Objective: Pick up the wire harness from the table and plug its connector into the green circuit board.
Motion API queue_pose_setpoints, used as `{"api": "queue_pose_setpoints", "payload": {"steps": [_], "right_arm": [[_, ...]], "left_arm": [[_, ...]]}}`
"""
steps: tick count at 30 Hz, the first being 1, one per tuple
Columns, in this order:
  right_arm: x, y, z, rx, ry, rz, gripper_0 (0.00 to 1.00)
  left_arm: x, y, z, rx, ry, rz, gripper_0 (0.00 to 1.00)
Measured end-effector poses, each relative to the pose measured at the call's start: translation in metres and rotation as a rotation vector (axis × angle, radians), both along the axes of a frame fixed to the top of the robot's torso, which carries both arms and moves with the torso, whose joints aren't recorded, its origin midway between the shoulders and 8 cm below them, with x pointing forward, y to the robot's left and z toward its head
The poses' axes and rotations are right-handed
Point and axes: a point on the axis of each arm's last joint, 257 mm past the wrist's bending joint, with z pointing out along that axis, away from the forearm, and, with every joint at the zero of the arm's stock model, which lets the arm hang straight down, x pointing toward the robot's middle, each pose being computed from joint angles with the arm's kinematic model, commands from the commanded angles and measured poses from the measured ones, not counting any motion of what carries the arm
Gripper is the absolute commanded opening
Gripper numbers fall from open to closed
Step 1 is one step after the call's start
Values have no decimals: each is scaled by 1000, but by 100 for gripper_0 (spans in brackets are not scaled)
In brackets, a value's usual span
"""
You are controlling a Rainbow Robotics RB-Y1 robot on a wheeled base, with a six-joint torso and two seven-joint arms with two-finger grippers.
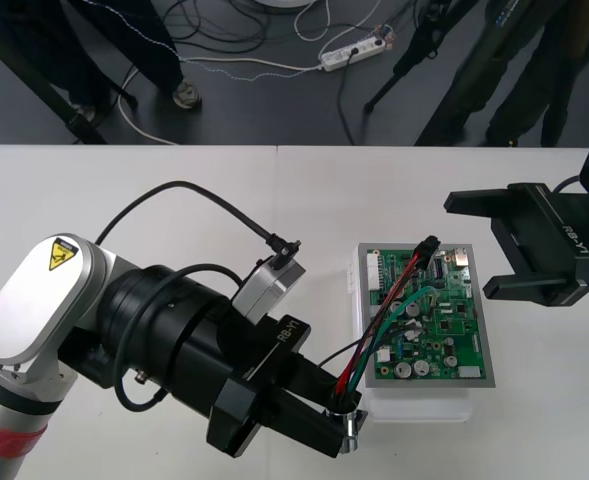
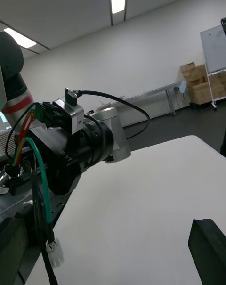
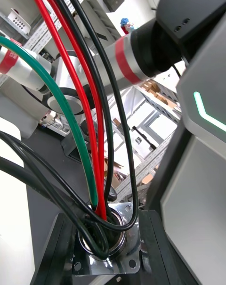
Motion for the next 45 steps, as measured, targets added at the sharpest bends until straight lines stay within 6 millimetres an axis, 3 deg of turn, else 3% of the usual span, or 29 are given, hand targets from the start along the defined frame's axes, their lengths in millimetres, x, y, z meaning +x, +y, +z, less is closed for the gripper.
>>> {"api": "queue_pose_setpoints", "payload": {"steps": [11, 21, 37, 45], "right_arm": [[-20, 28, -5, -5, 53, 136, 100], [-31, 39, 4, 39, 83, 201, 100], [-35, 34, 37, 163, 111, 244, 100], [-43, 37, 43, 178, 107, 272, 100]], "left_arm": [[6, -28, 1, 3, 21, -13, 0], [9, -33, 6, -12, 29, 4, 0], [8, -31, 10, -25, 43, -3, 0], [8, -31, 10, -26, 46, -4, 0]]}}
